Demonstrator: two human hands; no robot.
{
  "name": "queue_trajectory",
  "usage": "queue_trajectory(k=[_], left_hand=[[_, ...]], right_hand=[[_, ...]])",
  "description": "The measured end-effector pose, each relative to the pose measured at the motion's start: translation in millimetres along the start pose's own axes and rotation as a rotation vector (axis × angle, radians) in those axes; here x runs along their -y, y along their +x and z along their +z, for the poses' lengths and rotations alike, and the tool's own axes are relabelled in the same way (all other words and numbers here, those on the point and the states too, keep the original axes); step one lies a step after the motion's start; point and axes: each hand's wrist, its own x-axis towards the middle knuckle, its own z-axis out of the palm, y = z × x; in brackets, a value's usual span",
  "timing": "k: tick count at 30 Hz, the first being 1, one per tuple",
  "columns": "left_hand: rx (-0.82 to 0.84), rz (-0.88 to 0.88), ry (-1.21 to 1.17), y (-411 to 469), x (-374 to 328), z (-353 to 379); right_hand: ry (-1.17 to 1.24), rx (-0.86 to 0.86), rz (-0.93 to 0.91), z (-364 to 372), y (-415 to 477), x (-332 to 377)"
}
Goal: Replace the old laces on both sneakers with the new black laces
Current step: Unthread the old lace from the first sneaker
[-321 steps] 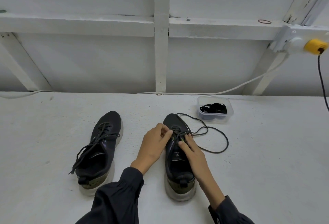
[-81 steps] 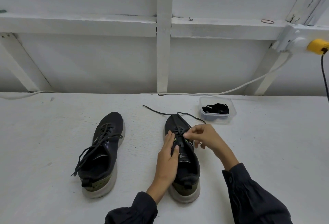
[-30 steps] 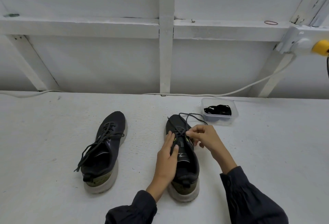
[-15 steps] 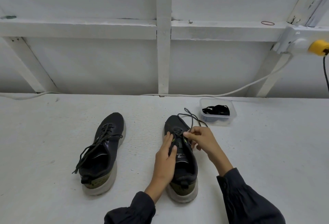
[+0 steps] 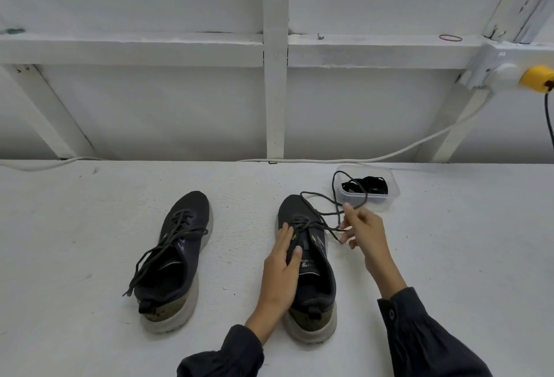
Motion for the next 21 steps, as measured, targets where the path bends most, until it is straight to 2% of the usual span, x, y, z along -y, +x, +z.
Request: queue_trajectory(k=[8,12,21], left_hand=[[-0.057,0.068,0.015,16.2,-1.9,-17.8],[-0.058,0.158,0.202,33.2,4.0,-31.8],[-0.029,0.235,0.472,50.2,-7.3,-34.1]], right_hand=[[-0.013,0.115,-0.102,35.8,-48.7,-19.0],[0.060,0.177,-0.007,42.9,-57.8,-16.2],[0.117,0.334,-0.001,39.8,-62.7,-12.6]])
